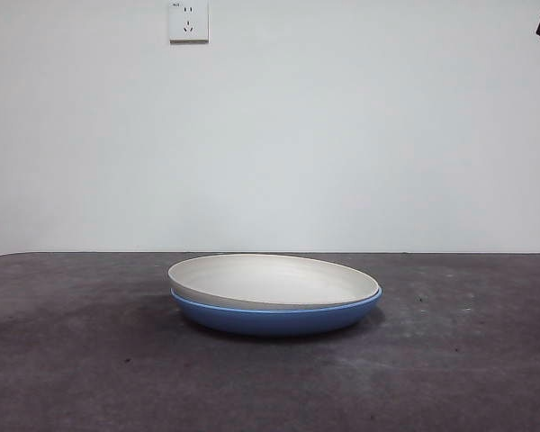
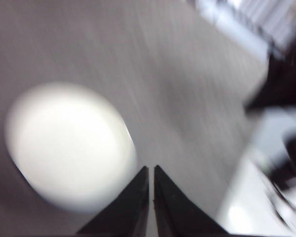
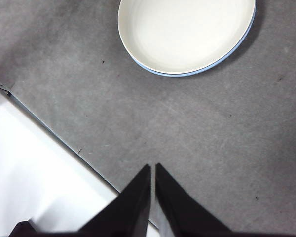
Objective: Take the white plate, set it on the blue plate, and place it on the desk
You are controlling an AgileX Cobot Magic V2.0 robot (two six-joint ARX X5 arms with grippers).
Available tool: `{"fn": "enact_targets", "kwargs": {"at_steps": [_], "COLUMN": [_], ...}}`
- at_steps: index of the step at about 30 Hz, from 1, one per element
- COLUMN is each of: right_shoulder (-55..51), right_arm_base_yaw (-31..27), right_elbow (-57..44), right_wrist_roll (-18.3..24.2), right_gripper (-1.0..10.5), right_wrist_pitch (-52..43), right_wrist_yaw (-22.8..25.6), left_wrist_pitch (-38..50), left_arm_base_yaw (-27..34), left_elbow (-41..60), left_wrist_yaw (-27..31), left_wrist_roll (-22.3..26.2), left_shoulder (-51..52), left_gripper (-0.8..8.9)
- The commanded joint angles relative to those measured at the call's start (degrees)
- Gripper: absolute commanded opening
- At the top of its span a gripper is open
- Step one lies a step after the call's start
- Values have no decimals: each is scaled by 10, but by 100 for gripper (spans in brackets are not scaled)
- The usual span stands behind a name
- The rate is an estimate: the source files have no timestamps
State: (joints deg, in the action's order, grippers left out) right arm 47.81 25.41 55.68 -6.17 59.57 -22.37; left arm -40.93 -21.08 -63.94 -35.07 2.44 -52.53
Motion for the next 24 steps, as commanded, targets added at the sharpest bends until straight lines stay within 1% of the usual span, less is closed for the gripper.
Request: {"fn": "enact_targets", "kwargs": {"at_steps": [1, 3, 5, 8, 10, 12, 19, 24], "right_shoulder": [4, 4, 4, 4, 4, 4, 4, 4], "right_arm_base_yaw": [3, 3, 3, 3, 3, 3, 3, 3], "right_elbow": [10, 10, 10, 10, 10, 10, 10, 10], "right_wrist_roll": [7, 7, 7, 7, 7, 7, 7, 7], "right_gripper": [8, 8, 8, 8, 8, 8, 8, 8], "right_wrist_pitch": [-5, -5, -5, -5, -5, -5, -5, -5], "right_wrist_yaw": [-1, -1, -1, -1, -1, -1, -1, -1], "left_wrist_pitch": [124, 191, 242, 294, 308, 309, 334, 338], "left_arm_base_yaw": [38, 74, 109, 155, 178, 196, 236, 245], "left_elbow": [8, 24, 47, 96, 136, 175, 323, 416], "left_wrist_yaw": [-1, 7, 28, 103, 159, 193, 243, 247], "left_wrist_roll": [21, 21, 21, 21, 21, 21, 21, 21], "left_shoulder": [49, 86, 122, 179, 218, 250, 346, 401], "left_gripper": [19, 19, 19, 19, 19, 19, 19, 19]}}
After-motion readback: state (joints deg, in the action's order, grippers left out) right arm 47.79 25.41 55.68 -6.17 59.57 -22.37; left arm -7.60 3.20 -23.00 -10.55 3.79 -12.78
